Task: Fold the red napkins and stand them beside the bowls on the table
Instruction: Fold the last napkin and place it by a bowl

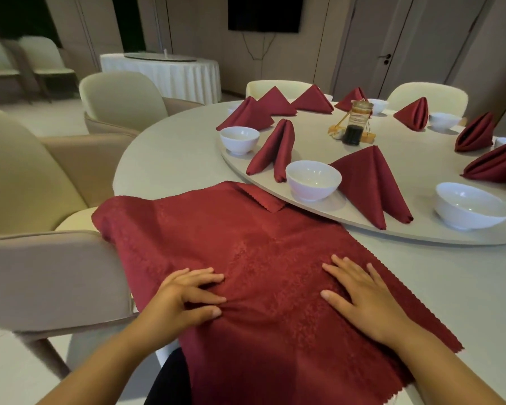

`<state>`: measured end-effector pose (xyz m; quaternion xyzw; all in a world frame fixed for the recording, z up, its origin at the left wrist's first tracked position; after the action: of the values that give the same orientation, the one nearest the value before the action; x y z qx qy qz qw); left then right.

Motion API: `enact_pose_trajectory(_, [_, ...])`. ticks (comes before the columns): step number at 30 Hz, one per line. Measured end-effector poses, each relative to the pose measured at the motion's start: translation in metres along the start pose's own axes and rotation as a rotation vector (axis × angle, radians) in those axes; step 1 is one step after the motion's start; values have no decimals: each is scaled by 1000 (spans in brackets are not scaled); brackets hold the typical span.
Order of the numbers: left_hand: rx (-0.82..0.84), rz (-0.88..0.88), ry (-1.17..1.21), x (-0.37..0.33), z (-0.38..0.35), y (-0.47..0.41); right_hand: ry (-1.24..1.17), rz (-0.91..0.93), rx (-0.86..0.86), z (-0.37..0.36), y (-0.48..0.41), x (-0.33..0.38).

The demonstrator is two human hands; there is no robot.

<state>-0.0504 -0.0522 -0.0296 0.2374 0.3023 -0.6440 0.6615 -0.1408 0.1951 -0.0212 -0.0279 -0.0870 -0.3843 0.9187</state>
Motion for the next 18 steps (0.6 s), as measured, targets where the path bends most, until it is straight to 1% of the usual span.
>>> enact_pose_trajectory(2, [-17,11,16,1,1,-3,-55,14,-77,5,3,2])
enact_pose_trajectory(5, [-26,26,22,-2,1,-5,-278,91,-249,16,15,11])
enact_pose_trajectory(6, [-26,38,22,-2,2,-5,-339,128,-257,17,20,14])
enact_pose_trajectory(8, [-29,45,33,-3,3,-5,-382,190,-185,12,29,25])
enact_pose_trajectory(11, [-44,71,92,-8,6,-5,-234,290,-79,3,39,44])
enact_pose_trajectory(12, [-60,74,140,-8,7,-5,-202,312,-110,3,41,48])
enact_pose_trajectory(13, [-75,81,192,-10,9,-6,-171,337,-175,4,44,51])
enact_pose_trajectory(15, [-73,151,274,-6,9,-9,-66,388,-329,12,52,63])
enact_pose_trajectory(16, [-58,162,284,-6,8,-11,-16,426,-370,15,55,71])
enact_pose_trajectory(18, [-37,148,283,-14,7,-17,74,543,-395,14,58,94])
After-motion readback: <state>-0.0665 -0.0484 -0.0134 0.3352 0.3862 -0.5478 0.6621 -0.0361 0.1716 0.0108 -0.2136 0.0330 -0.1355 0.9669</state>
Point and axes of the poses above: each hand's wrist, its own y-axis away from the middle knuckle, its own z-axis out of the back of the hand, x = y × z, the point moved 7 cm from there along -y, towards the middle knuckle, and after that the axes turned 14 degrees about z, right-handed, at the moved point
